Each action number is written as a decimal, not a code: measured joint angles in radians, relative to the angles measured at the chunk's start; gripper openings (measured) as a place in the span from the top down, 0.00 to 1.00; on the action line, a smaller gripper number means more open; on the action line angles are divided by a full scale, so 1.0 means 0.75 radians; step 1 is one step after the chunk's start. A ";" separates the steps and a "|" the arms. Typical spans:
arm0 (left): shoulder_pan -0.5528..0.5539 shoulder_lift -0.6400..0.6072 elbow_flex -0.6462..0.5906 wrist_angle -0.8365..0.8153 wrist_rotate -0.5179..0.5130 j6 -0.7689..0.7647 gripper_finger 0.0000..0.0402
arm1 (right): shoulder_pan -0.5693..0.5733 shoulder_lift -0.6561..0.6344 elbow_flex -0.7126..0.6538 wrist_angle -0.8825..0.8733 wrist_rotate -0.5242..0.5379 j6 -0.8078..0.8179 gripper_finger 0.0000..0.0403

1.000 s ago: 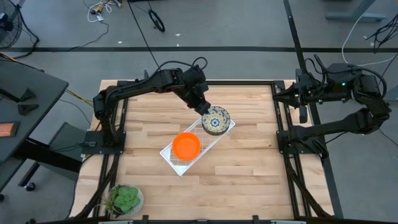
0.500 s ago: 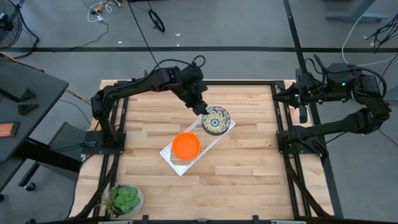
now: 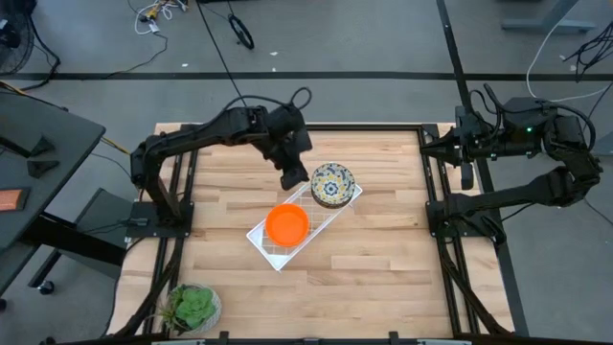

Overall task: Pick & Place Mini bowls
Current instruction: Stack the yellow patterned bowl on top of the yellow patterned bowl on the shelf, then return to Home Position

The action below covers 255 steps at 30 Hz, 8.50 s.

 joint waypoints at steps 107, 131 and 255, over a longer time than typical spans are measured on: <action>-0.500 -1.510 -2.234 2.080 -0.421 -0.023 1.00 | 0.000 0.000 0.000 0.000 0.000 0.000 0.92; -0.333 -1.967 -2.471 1.828 -0.270 0.073 1.00 | 0.000 0.000 0.000 0.000 0.000 0.000 0.92; -0.317 -2.323 -2.473 1.471 -0.348 0.120 0.91 | 0.102 -0.697 -2.000 2.180 -0.074 -0.139 1.00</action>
